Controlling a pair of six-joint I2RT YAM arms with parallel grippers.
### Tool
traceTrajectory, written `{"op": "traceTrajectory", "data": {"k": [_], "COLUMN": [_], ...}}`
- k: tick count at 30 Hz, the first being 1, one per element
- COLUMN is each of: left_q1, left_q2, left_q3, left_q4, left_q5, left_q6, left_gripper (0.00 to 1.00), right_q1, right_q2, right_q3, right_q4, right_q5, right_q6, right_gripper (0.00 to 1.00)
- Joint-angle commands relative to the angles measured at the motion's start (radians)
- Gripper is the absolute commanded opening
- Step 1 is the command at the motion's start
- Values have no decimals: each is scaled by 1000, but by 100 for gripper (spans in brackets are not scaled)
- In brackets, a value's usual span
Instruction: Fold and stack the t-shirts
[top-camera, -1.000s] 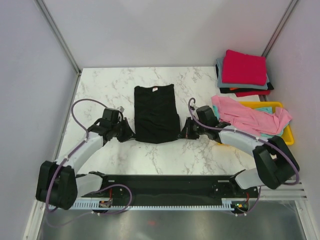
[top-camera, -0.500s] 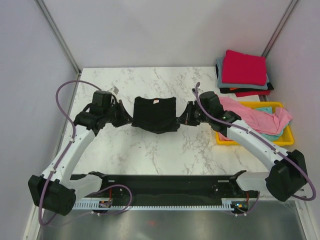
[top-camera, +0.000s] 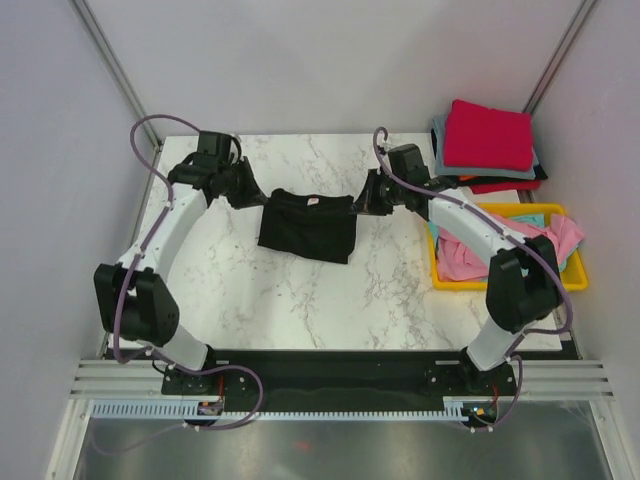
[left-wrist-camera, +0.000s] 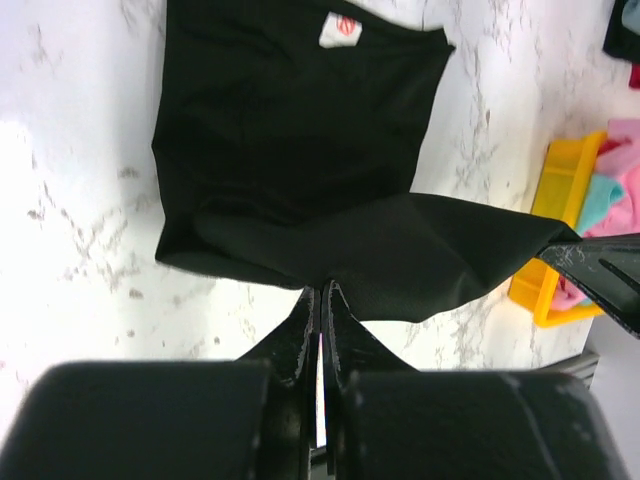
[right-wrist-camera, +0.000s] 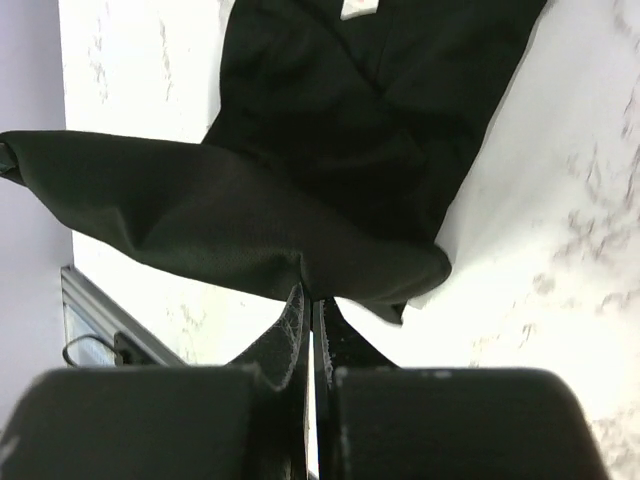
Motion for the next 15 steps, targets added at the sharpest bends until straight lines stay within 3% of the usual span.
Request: {"op": "traceTrajectory", "data": {"k": [1,9,10,11,12,13,14,15], "left_q1": [25,74,79,85,90,94,106,113], "left_q2": [121,625,680,737,867,921,975,1033], "left_q3": [126,573,698,775,855,1007,1062,1104], "left_q4": [5,-34,-42,-60,-127,-143,-145,-148], "left_q5": [38,162,190,210,218,239,273,322], "left_q6": [53,53,54,54,48,45,47,36], "left_gripper": [2,4,7,16,48,58,95,100], "right_q1": [-30,-106,-110,-122,-129,-133,-141,-142], "right_q2": [104,520,563,650,690,726,766,772], "right_q3": [120,498,543,633,682,727,783,793], "right_q4": [5,-27,-34,-40,-72,-92,-107,-109], "right_q5": [-54,-144,-147,-158,-170,-172,-158,-151], "right_q6": [-39,-24,-18,-4,-1,5,19,21], "right_gripper": [0,0,5,20,40,63,76,83]}}
